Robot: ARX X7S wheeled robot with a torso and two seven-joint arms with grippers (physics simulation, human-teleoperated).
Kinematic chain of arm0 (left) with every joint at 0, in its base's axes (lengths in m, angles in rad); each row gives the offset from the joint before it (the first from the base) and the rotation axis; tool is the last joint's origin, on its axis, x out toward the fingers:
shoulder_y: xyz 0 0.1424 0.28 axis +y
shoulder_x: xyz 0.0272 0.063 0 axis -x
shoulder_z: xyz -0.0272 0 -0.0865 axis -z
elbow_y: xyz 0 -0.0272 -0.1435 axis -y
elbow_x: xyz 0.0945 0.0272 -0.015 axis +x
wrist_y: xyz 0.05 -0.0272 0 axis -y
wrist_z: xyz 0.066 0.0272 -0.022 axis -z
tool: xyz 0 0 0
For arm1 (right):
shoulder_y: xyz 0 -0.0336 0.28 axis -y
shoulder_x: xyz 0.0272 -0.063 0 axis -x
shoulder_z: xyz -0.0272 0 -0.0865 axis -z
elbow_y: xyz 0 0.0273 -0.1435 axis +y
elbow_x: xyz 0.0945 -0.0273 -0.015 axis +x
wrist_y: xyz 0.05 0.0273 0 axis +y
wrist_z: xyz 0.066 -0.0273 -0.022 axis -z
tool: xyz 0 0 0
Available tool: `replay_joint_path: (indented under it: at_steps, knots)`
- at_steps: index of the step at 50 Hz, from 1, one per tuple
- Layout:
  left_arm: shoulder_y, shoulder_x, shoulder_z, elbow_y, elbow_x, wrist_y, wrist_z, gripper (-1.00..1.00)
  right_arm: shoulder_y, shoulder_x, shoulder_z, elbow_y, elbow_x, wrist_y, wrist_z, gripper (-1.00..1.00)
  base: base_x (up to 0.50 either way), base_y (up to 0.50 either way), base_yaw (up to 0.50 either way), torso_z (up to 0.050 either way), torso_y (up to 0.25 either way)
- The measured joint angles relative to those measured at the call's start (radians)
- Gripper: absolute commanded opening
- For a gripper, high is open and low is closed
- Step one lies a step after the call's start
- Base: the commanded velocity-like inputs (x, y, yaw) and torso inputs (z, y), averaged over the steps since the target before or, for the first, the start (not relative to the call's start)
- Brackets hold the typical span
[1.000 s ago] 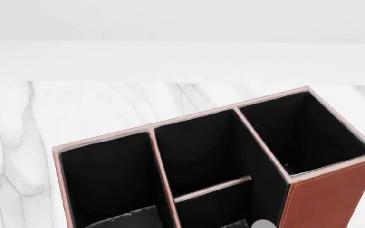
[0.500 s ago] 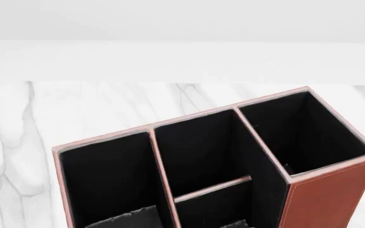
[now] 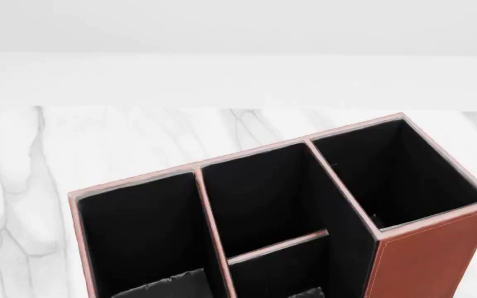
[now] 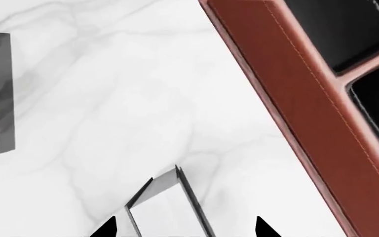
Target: Pick up the book and place it in the front compartment of the caddy.
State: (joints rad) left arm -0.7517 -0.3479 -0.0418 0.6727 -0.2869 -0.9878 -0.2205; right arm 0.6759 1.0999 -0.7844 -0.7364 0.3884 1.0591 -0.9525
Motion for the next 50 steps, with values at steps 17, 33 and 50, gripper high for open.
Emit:
replay_joint_path:
  at_steps: [17,33,50]
  knots:
    - [-0.002,-0.003,0.001,0.001,-0.006,-0.001,-0.005,1.00,-0.038,0.012,-0.019,0.009,-0.004,-0.011,0.022,1.00,0.00,0.00,0.00,0.000,0.000]
    - [-0.006,-0.004,0.001,0.004,-0.015,-0.007,-0.010,1.00,-0.044,0.018,-0.022,0.013,-0.004,-0.019,0.037,-1.00,0.00,0.00,0.00,0.000,0.000]
    - [-0.003,-0.007,0.000,0.004,-0.021,-0.004,-0.015,1.00,-0.044,0.014,-0.007,0.014,0.005,-0.013,0.051,-1.00,0.00,0.00,0.00,0.000,0.000]
